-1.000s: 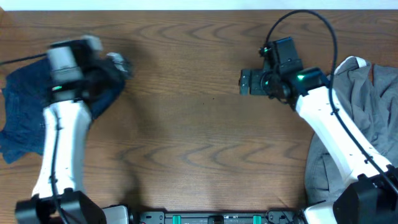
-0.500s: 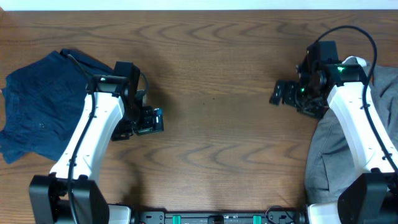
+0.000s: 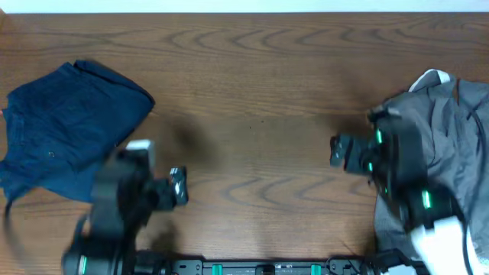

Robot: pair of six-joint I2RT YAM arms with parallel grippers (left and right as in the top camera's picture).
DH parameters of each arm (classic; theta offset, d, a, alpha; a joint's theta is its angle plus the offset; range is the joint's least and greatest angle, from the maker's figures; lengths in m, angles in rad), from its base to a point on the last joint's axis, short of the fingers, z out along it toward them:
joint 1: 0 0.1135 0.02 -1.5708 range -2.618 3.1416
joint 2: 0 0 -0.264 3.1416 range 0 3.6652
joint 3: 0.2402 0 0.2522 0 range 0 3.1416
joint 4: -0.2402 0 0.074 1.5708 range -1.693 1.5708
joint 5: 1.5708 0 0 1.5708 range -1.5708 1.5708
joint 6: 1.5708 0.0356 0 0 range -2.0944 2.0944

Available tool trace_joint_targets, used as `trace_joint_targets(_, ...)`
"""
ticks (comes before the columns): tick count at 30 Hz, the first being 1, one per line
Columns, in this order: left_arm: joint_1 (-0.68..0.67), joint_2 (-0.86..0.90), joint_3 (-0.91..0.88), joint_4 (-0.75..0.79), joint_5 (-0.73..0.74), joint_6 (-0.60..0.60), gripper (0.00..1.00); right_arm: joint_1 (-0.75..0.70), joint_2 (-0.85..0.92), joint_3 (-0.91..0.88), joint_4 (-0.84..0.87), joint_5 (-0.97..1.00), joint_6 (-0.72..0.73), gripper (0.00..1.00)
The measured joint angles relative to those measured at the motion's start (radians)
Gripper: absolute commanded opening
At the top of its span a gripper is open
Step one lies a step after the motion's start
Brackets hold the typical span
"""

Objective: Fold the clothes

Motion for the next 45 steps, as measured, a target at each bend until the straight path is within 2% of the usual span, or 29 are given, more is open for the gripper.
trace_joint_targets(4, -0.001, -0.222, -0.025, 0.011, -0.008, -0.008, 0.98, 0.025, -0.241, -0.106, 0.006, 0.076, 0.016, 0.99)
trace_joint_targets(11, -0.001, -0.425, -0.027, -0.015, -0.013, -0.008, 0.98, 0.025, -0.421, -0.137, -0.173, 0.116, 0.03, 0.99)
trace_joint_targets(22, -0.001, -0.436, -0.028, -0.024, -0.013, -0.008, 0.98, 0.025, -0.433, -0.138, -0.367, 0.123, 0.031, 0.99)
trace_joint_targets(35, -0.001, -0.436, -0.028, -0.025, -0.013, -0.011, 0.98, 0.008, -0.433, -0.14, -0.411, 0.122, 0.031, 0.99)
trace_joint_targets(38, -0.001, -0.436, -0.028, -0.024, -0.013, -0.011, 0.98, -0.044, -0.449, -0.146, -0.387, 0.122, 0.024, 0.99)
trace_joint_targets(45, -0.001, -0.436, -0.029, -0.026, -0.013, -0.011, 0.98, -0.107, -0.636, -0.23, -0.147, 0.118, -0.158, 0.99)
